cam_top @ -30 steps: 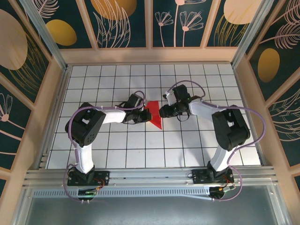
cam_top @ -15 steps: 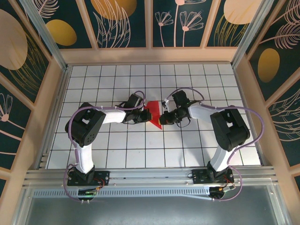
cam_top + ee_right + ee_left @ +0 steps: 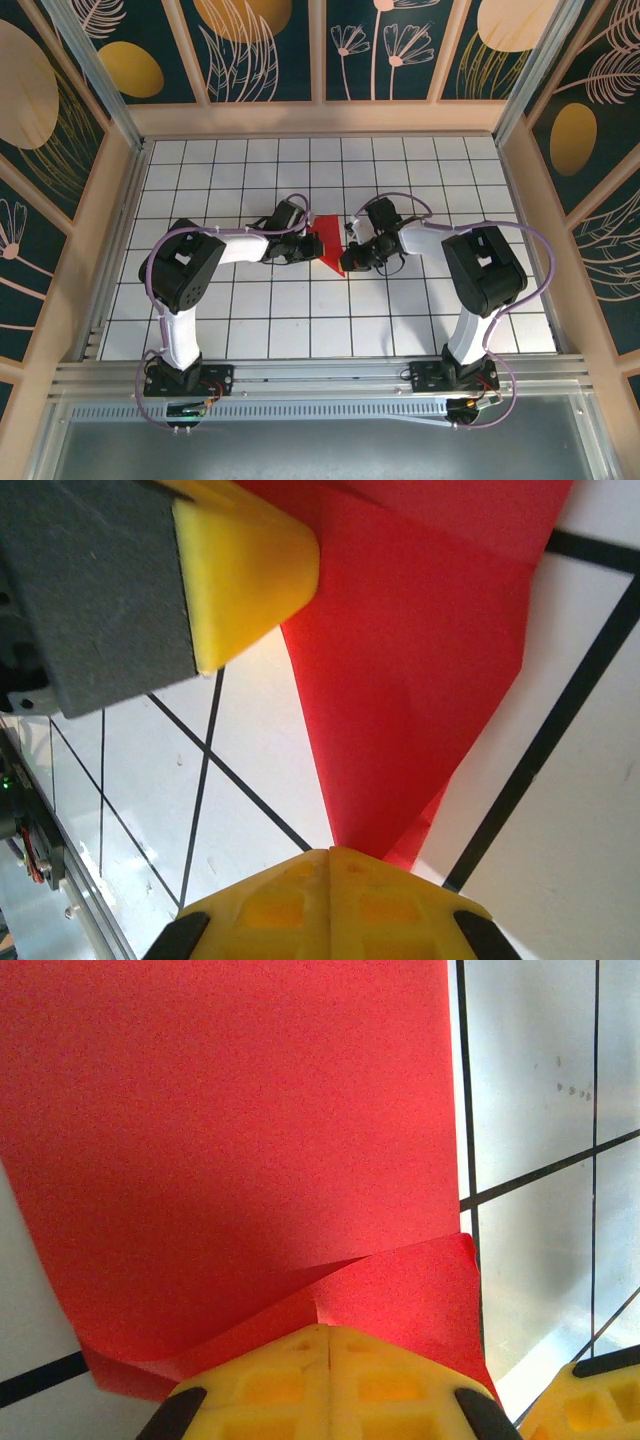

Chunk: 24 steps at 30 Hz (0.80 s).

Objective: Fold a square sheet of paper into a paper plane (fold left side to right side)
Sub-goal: Third fold the triangle at the center of the table.

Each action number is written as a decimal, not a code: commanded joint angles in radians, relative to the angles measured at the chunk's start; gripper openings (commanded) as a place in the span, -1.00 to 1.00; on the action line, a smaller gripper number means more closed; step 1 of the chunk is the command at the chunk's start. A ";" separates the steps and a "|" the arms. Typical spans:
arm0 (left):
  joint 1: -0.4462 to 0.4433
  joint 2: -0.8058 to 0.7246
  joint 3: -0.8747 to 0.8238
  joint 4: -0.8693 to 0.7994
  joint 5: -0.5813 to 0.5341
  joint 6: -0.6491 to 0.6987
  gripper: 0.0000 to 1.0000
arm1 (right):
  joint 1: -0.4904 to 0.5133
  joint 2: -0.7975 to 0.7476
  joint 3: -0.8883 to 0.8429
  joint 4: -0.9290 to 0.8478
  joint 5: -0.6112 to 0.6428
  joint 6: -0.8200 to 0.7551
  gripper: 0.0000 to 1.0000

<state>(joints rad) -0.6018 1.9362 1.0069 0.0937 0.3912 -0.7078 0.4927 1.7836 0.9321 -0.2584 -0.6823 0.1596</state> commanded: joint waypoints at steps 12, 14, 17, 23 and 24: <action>0.001 0.008 -0.027 -0.063 -0.054 0.016 -1.00 | 0.035 -0.025 -0.018 0.013 -0.027 0.008 -1.00; 0.002 0.008 -0.025 -0.066 -0.055 0.017 -1.00 | 0.040 -0.018 -0.021 0.015 -0.019 0.009 -1.00; 0.001 0.008 -0.025 -0.066 -0.054 0.017 -1.00 | 0.040 -0.012 -0.027 0.019 0.002 0.015 -1.00; 0.002 0.007 -0.025 -0.069 -0.057 0.019 -1.00 | 0.035 -0.010 -0.021 0.030 -0.003 0.026 -1.00; 0.002 0.009 -0.025 -0.067 -0.057 0.019 -1.00 | 0.034 -0.012 -0.021 0.033 -0.008 0.026 -1.00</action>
<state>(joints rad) -0.6018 1.9362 1.0069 0.0933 0.3897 -0.7078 0.5255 1.7832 0.9192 -0.2451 -0.6823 0.1699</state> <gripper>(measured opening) 0.043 0.049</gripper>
